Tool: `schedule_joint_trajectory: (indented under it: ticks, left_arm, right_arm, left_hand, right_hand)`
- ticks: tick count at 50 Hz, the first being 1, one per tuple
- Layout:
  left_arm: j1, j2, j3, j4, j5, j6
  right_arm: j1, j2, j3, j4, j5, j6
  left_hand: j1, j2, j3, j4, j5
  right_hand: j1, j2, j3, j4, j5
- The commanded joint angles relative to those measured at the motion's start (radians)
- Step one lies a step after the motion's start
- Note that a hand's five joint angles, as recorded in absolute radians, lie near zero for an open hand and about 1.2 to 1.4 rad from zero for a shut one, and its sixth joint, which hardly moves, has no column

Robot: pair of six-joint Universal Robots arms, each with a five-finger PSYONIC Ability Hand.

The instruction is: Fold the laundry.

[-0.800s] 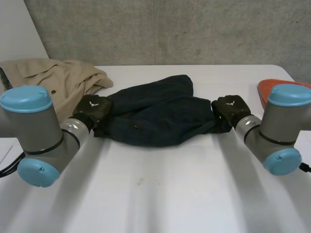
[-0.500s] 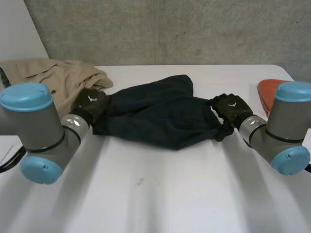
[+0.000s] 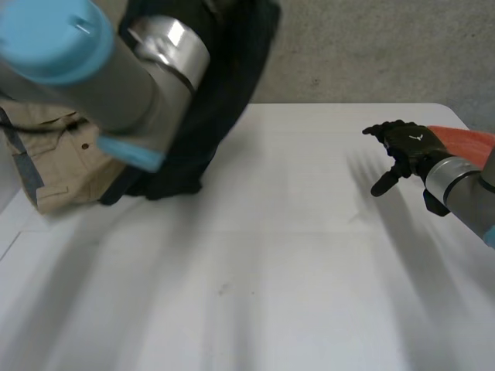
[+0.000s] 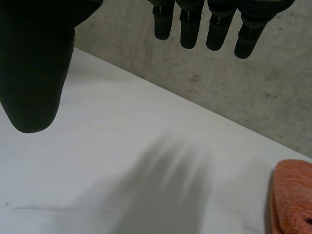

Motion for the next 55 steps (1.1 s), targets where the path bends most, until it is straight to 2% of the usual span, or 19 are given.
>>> schedule_joint_trajectory:
  ticks: [1,3,5,6,7,8,13,17,18,21,23,28,34,44,48,50,51,52,55]
  left_arm:
    - [-0.064,-0.110,-0.117,-0.131,0.068,-0.146]
    - [-0.075,-0.118,-0.167,-0.142,0.137,-0.151]
    - [-0.081,-0.118,-0.195,-0.145,0.179,-0.139]
    - [-0.078,-0.114,-0.215,-0.148,0.209,-0.119]
    - [-0.077,-0.108,-0.223,-0.148,0.216,-0.106]
    - [-0.074,-0.099,-0.229,-0.150,0.215,-0.091]
    - [-0.038,-0.010,-0.258,-0.166,0.112,-0.028]
    - [-0.017,0.079,-0.319,-0.212,-0.036,-0.008]
    - [-0.011,0.135,-0.388,-0.250,-0.126,0.000]
    - [-0.008,0.204,-0.509,-0.303,-0.211,0.019]
    - [-0.009,0.237,-0.574,-0.321,-0.228,0.033]
    - [0.005,0.300,-0.776,-0.354,-0.224,0.116]
    - [0.084,0.300,-0.899,-0.354,-0.218,0.168]
    - [0.215,0.185,-0.910,-0.297,-0.132,0.243]
    - [0.248,0.111,-0.866,-0.260,-0.123,0.328]
    - [0.249,0.080,-0.838,-0.251,-0.112,0.377]
    - [0.247,0.073,-0.829,-0.252,-0.110,0.394]
    - [0.239,0.073,-0.815,-0.261,-0.112,0.415]
    - [0.204,0.111,-0.801,-0.301,-0.138,0.423]
  right_arm:
    - [-0.023,0.010,-0.010,-0.001,-0.017,-0.007]
    - [-0.025,0.018,-0.008,0.001,-0.023,-0.013]
    - [-0.026,0.021,-0.005,0.001,-0.027,-0.020]
    - [-0.028,0.021,-0.004,-0.001,-0.035,-0.031]
    - [-0.030,0.021,-0.002,-0.001,-0.040,-0.039]
    - [-0.030,0.019,-0.002,-0.001,-0.044,-0.048]
    - [-0.031,0.010,0.003,0.002,-0.087,-0.105]
    - [-0.026,-0.018,0.022,0.008,-0.144,-0.152]
    - [-0.022,-0.040,0.041,0.016,-0.183,-0.189]
    - [-0.008,-0.065,0.068,0.034,-0.240,-0.264]
    - [0.006,-0.068,0.079,0.047,-0.259,-0.310]
    - [0.058,-0.062,0.091,0.108,-0.265,-0.467]
    - [0.128,-0.015,0.093,0.119,-0.244,-0.531]
    - [0.205,0.097,0.049,0.004,-0.147,-0.534]
    - [0.221,0.142,0.024,-0.077,-0.084,-0.508]
    - [0.224,0.157,0.012,-0.110,-0.052,-0.497]
    - [0.224,0.159,0.010,-0.117,-0.046,-0.494]
    - [0.219,0.153,0.012,-0.125,-0.037,-0.485]
    - [0.217,0.118,0.036,-0.121,-0.032,-0.452]
  left_hand:
    - [0.279,0.198,0.207,0.194,0.222]
    - [0.227,0.146,0.155,0.142,0.170]
    - [-0.205,-0.287,-0.278,-0.291,-0.263]
    - [-0.676,-0.757,-0.748,-0.761,-0.733]
    - [-0.896,-0.977,-0.968,-0.981,-0.953]
    - [-0.943,-1.024,-1.015,-1.028,-1.000]
    - [-0.943,-1.024,-1.015,-1.028,-1.000]
    - [-0.943,-1.024,-1.015,-1.028,-1.000]
    - [-0.943,-1.024,-1.015,-1.028,-1.000]
    - [-0.943,-1.024,-1.015,-1.028,-1.000]
    - [-0.943,-1.024,-1.015,-1.028,-1.000]
    - [-0.939,-1.020,-1.011,-1.025,-0.996]
    - [-0.722,-0.803,-0.794,-0.807,-0.779]
    - [-0.730,-0.812,-0.803,-0.816,-0.788]
    - [-0.704,-0.785,-0.777,-0.790,-0.762]
    - [-0.400,-0.481,-0.473,-0.486,-0.458]
    - [-0.175,-0.256,-0.247,-0.260,-0.232]
    - [0.275,0.194,0.202,0.189,0.217]
    - [0.279,0.198,0.207,0.194,0.222]
  right_hand:
    - [-0.053,-0.034,-0.032,-0.032,-0.049]
    - [-0.053,-0.034,-0.032,-0.032,-0.049]
    - [-0.053,-0.034,-0.032,-0.032,-0.049]
    - [-0.053,-0.034,-0.032,-0.032,-0.049]
    - [-0.053,-0.034,-0.032,-0.032,-0.049]
    - [-0.053,-0.034,-0.032,-0.032,-0.049]
    - [-0.053,-0.034,-0.032,-0.032,-0.049]
    - [-0.053,-0.034,-0.032,-0.032,-0.049]
    - [-0.053,-0.034,-0.032,-0.032,-0.049]
    - [-0.024,-0.005,-0.003,-0.004,-0.020]
    - [0.026,0.045,0.047,0.047,0.030]
    - [0.264,0.283,0.284,0.284,0.268]
    - [0.376,0.395,0.396,0.396,0.380]
    - [0.385,0.404,0.405,0.405,0.389]
    - [0.531,0.550,0.552,0.551,0.535]
    - [0.850,0.869,0.870,0.870,0.854]
    - [1.064,1.083,1.084,1.084,1.068]
    - [1.168,1.187,1.188,1.188,1.172]
    - [1.169,1.188,1.189,1.189,1.173]
